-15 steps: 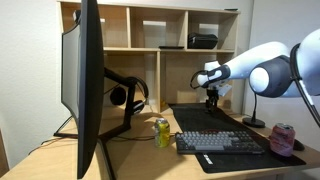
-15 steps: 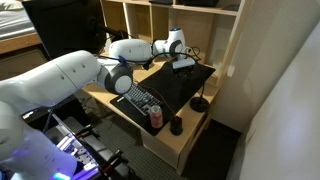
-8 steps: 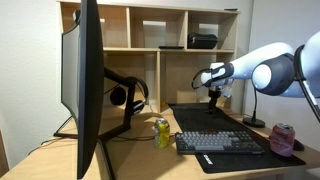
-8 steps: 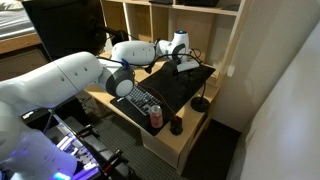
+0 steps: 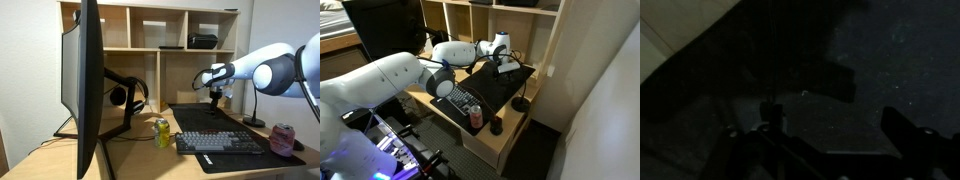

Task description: Turn on the desk lamp

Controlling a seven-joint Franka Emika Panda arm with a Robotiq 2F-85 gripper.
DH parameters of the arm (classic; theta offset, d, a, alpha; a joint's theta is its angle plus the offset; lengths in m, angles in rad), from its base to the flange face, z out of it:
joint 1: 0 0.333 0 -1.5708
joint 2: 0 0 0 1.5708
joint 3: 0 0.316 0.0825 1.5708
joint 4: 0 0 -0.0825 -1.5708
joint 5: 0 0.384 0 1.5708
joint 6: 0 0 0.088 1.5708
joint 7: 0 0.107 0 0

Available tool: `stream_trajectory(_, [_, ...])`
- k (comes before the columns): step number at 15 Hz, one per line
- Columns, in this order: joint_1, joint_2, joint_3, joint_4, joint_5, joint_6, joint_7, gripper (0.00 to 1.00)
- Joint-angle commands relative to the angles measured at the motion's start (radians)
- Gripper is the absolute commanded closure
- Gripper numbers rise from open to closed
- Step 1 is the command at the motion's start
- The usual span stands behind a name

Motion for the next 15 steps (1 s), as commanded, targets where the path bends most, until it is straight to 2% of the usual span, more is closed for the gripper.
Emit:
stream_trajectory(1, [-0.01,0.006,0.041,-0.02,0.007,0.005,-0.202,0.0])
stream_trajectory(2, [-0.011,0.002,0.048,-0.026,0.004,-0.002,-0.256,0.0])
stream_trajectory(3, [0.001,0.052,0.029,0.076,0.032,-0.053,-0.317,0.0])
stream_trajectory(4, [-0.01,-0.006,0.049,-0.026,0.004,-0.017,-0.345,0.0])
stream_trajectory(5, [-0.002,-0.006,0.031,-0.023,-0.007,-0.017,-0.347,0.0])
stream_trajectory(8, [0.013,0.005,0.002,-0.013,-0.038,0.021,-0.332,0.0])
stream_trajectory(10, [0.028,0.022,-0.035,0.001,-0.073,0.078,-0.249,0.0])
stream_trajectory(15, [0.035,0.038,-0.057,-0.007,-0.089,0.167,-0.137,0.0])
